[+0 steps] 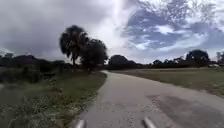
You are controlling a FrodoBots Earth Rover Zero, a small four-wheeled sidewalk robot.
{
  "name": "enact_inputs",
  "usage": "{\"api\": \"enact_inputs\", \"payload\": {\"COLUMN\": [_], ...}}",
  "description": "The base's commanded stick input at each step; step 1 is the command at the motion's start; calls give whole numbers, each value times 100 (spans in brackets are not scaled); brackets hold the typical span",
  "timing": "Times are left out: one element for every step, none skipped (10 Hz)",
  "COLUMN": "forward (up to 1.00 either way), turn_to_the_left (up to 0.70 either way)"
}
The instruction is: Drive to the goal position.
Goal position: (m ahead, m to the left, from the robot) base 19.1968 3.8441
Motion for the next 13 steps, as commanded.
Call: {"api": "enact_inputs", "payload": {"forward": [70, 70, 70, 70, 70, 70, 70, 70, 70, 70, 70, 70, 70], "turn_to_the_left": [0, 0, 0, 0, 0, 0, 0, 0, 0, 0, -11, -32, -22]}}
